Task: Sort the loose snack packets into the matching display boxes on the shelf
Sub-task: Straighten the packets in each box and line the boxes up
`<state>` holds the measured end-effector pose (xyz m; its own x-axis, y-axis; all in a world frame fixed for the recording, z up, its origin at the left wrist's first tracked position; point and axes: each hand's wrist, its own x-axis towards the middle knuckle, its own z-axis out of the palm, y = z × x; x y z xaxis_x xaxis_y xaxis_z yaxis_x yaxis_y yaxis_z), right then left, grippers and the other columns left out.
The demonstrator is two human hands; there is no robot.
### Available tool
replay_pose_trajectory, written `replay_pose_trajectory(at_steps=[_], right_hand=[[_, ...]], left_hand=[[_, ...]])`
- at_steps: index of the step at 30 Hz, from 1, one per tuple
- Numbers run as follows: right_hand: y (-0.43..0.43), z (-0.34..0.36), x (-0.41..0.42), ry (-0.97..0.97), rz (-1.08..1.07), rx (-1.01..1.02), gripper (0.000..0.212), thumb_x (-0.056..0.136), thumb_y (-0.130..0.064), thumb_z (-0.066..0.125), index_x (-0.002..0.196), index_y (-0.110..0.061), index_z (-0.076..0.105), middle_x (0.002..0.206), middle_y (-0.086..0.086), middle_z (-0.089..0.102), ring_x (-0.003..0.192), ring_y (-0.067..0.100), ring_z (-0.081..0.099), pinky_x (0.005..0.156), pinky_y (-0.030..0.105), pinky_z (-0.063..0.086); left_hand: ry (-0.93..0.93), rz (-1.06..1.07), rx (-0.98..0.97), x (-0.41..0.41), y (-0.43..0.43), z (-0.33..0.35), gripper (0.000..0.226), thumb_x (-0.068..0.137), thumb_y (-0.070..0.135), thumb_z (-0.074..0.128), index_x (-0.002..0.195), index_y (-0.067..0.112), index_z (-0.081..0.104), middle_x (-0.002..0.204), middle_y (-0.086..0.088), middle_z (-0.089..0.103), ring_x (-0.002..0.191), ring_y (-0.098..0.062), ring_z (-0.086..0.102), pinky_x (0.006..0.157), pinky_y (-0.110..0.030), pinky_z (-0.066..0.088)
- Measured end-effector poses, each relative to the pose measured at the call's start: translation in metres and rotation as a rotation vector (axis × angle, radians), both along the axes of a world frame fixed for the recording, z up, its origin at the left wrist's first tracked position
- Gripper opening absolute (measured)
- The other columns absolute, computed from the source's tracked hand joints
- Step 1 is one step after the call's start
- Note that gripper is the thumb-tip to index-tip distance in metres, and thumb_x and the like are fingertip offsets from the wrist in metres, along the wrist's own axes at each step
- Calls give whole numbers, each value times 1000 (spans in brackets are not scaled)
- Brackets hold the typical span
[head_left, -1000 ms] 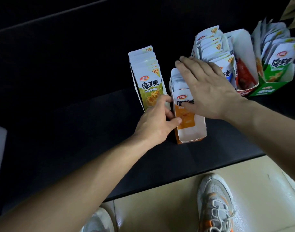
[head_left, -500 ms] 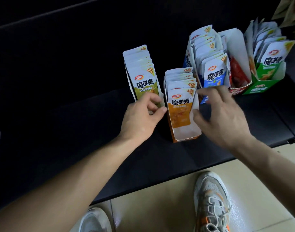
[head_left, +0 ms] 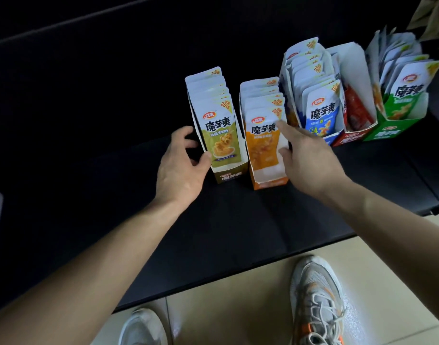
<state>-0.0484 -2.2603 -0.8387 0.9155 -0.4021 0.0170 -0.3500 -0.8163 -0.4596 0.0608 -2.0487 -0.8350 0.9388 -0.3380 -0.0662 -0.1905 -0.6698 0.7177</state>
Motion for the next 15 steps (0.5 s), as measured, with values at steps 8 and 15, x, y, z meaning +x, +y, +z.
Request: replay_pose_trajectory(at_steps=[8,15], right_hand=[[-1,10,50,88,-7,19,67,96,-3,50,155,-27,28,143,12,51,123,36,54,93,43,48],[2,19,39,94,42,93,65,99,-23,50,157,-24,22,156,3,35,136,27,44,103,43,42]], left_hand=[[22,-34,-14,-3,-4,2,54,98,30,62,145,37,37,133,14,62,97,-14,70,87,-39,58],[-22,6,-28,-1,-2,0,56,94,29,68,143,34,41,126,17,58,88,-4,65,77,-25,53]])
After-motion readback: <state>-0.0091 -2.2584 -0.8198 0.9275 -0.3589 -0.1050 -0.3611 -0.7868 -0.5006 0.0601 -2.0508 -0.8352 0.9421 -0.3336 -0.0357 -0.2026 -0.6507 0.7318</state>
